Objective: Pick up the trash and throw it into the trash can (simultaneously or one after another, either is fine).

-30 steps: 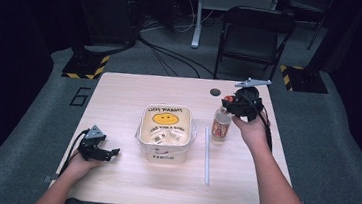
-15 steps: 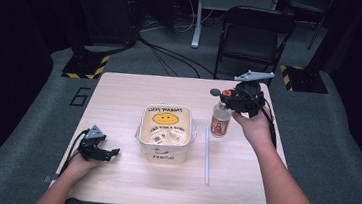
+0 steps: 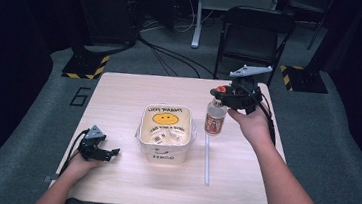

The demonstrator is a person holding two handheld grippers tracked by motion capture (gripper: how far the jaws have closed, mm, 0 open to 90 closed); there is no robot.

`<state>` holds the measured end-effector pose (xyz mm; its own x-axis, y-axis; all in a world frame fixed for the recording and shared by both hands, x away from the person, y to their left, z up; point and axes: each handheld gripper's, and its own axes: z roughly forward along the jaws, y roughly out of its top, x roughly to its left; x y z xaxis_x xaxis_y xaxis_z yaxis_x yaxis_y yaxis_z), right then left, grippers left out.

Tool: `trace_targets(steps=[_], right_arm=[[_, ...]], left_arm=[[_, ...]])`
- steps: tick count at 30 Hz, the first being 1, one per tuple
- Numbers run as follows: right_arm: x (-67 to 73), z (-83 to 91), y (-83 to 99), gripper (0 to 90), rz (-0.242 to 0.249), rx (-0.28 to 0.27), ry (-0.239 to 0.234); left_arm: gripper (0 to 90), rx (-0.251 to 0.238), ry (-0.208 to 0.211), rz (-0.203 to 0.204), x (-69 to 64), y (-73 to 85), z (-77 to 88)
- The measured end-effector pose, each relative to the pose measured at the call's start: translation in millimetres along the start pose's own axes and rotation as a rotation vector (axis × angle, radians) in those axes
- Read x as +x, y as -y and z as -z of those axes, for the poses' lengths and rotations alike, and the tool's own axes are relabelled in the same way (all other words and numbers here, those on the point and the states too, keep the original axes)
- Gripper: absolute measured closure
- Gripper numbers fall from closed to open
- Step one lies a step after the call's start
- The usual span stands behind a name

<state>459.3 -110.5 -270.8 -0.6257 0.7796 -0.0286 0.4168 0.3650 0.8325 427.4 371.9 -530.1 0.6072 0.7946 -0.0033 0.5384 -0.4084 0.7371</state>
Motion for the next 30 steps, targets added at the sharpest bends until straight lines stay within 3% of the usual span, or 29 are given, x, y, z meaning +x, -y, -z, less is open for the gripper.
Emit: trace_targets(steps=[12,30], right_arm=[[14.6,8.4,-22.0,62.3,0.044,-0.018,-0.04],[27.7,20.6,-48.4,62.3,0.058,-0.063,-0.079]], left_arm=[[10.5,0.001,0.0,-0.004,0.2,-0.1,0.1],[10.5,-0.001,0.0,0.0,0.0,0.0,0.0]])
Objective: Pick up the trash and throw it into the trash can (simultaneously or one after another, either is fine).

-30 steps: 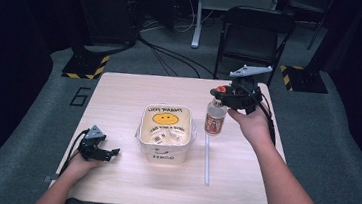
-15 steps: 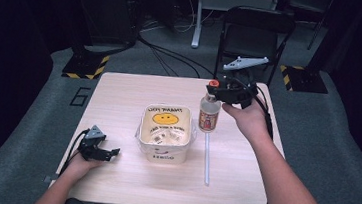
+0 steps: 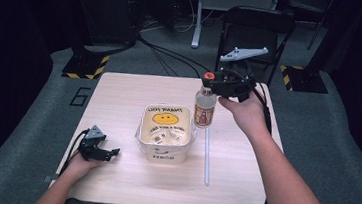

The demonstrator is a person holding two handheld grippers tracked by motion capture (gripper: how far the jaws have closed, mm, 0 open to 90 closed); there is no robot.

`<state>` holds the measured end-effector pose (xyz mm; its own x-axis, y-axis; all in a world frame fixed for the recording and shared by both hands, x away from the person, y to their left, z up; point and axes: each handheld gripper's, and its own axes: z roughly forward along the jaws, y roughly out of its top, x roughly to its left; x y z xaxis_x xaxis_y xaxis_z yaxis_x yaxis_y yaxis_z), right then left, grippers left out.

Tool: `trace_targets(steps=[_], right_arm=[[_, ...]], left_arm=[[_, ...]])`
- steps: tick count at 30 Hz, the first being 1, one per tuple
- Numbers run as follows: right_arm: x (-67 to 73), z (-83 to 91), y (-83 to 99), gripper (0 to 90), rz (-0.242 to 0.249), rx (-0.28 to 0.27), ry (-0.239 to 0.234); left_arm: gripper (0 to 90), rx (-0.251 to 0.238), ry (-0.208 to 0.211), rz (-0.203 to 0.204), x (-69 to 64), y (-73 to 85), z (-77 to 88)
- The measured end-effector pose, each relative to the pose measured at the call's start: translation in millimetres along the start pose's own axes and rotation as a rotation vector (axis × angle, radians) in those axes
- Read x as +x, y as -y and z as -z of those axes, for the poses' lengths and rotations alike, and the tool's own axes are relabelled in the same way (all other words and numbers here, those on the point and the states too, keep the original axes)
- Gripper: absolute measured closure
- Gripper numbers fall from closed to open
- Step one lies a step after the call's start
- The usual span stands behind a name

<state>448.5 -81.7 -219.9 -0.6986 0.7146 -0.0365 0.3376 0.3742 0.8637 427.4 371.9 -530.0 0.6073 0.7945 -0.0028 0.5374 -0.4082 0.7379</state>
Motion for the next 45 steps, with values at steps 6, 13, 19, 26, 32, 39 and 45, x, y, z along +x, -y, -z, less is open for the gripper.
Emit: trace_targets(steps=[6,13,19,26,32,39,45], right_arm=[[4.7,3.8,-10.4,62.3,0.016,-0.021,-0.011],[10.2,2.5,-18.7,62.3,0.024,-0.04,-0.028],[19.6,-5.4,-26.5,62.3,0.04,-0.046,-0.048],[29.8,-16.1,-32.3,62.3,0.06,-0.042,-0.073],[36.8,-26.1,-34.2,62.3,0.068,-0.047,-0.09],[43.6,-37.8,-31.5,62.3,0.076,-0.046,-0.098],[46.4,-49.5,-21.7,62.3,0.074,-0.031,-0.104]], left_arm=[[10.5,-0.001,0.001,0.003,-0.2,0.1,-0.1],[10.5,-0.001,0.001,0.004,-0.2,0.1,-0.1],[10.5,0.0,0.002,0.004,-0.2,0.0,0.0],[10.5,-0.001,0.002,0.004,-0.2,0.0,-0.1],[10.5,0.0,0.002,0.005,-0.2,0.0,0.0],[10.5,-0.001,0.001,0.004,-0.2,0.1,-0.1],[10.5,-0.001,0.001,0.004,-0.2,0.1,-0.1]])
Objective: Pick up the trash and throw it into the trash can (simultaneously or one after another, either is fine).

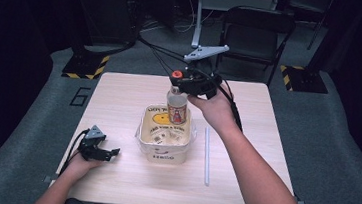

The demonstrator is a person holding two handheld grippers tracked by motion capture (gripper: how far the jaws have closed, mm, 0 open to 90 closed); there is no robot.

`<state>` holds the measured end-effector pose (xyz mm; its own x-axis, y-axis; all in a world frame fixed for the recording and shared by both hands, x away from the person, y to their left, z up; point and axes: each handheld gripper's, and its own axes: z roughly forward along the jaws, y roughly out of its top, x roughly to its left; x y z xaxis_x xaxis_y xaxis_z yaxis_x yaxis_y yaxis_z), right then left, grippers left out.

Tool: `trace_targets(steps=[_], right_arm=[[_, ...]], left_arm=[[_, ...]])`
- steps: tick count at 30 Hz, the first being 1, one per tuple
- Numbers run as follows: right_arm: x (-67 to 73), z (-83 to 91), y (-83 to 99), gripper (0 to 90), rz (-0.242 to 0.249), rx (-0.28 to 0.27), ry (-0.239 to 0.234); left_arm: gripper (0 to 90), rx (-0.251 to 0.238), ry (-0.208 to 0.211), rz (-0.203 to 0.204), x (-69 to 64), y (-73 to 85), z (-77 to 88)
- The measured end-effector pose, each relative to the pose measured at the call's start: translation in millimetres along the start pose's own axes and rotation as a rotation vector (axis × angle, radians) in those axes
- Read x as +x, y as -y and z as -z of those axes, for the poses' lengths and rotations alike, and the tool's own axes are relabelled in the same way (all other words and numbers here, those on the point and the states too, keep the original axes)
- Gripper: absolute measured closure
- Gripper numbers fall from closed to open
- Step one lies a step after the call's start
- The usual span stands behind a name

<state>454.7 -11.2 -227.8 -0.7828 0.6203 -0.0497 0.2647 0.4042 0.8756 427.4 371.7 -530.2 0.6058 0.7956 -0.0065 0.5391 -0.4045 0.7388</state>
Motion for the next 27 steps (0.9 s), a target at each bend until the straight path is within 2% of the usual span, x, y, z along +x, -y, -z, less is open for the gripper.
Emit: trace_targets(steps=[4,11,21,27], right_arm=[[0.4,-6.2,5.7,62.3,0.0,0.01,-0.001],[-0.2,-16.4,17.1,62.3,-0.005,0.015,0.028],[-6.4,-32.0,32.0,62.2,-0.012,0.029,0.042],[-8.1,-43.3,43.4,62.2,-0.016,0.055,0.053]], left_arm=[[10.5,0.0,0.0,0.001,0.0,0.0,0.0],[10.5,0.0,0.0,0.0,0.0,0.0,0.0],[10.5,0.004,0.0,-0.005,0.4,-0.1,0.2],[10.5,0.002,0.0,-0.002,0.2,0.0,0.1]])
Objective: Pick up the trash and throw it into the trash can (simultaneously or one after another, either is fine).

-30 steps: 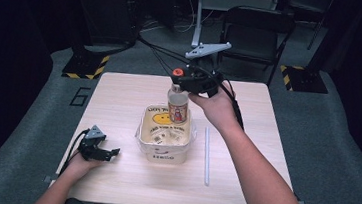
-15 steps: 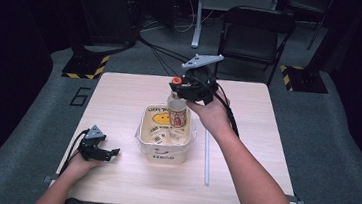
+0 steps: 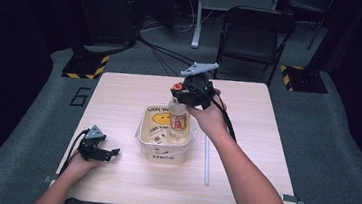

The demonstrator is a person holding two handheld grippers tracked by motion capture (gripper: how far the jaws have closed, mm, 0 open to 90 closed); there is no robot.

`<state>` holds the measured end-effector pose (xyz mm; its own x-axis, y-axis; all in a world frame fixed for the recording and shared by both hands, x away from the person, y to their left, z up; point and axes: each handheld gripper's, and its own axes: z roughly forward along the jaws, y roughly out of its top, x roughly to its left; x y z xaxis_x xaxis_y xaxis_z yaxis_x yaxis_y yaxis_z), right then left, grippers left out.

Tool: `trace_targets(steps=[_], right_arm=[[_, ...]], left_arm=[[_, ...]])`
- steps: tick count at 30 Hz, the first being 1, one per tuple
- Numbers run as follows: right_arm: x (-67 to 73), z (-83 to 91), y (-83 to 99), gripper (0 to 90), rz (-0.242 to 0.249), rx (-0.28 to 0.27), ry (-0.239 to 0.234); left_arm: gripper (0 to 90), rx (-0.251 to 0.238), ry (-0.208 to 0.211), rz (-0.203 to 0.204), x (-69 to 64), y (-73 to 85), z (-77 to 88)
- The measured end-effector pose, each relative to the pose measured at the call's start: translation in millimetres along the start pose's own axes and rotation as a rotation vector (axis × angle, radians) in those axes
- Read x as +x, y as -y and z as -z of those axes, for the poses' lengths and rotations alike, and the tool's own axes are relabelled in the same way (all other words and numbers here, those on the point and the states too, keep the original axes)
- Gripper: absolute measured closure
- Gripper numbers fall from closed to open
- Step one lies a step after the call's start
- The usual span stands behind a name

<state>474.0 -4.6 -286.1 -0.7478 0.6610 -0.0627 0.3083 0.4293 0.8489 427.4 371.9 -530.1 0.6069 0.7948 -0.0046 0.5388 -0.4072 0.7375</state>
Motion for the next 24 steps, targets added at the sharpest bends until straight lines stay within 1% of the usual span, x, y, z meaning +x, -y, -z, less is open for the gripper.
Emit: trace_targets(steps=[5,8,9,10,14,24], right_arm=[[-1.9,-9.8,9.9,62.2,-0.003,0.017,0.01],[-3.1,-15.1,14.5,62.2,-0.007,0.028,0.008],[-3.9,-16.3,15.7,62.2,-0.001,0.03,0.006],[-3.4,-17.3,16.8,62.2,-0.008,0.031,0.006],[-2.9,-20.9,21.0,62.2,0.0,0.034,0.005],[-1.2,-28.2,32.1,62.2,-0.013,0.048,0.001]], left_arm=[[10.5,0.001,0.0,-0.001,0.0,0.0,0.0],[10.5,0.0,0.0,0.0,0.0,0.0,0.0],[10.5,0.0,0.0,0.0,0.0,0.0,0.0],[10.5,0.0,0.0,0.0,0.0,0.0,0.0],[10.5,0.0,0.0,0.0,0.0,0.0,0.0],[10.5,0.0,0.0,0.0,0.0,0.0,0.0]])
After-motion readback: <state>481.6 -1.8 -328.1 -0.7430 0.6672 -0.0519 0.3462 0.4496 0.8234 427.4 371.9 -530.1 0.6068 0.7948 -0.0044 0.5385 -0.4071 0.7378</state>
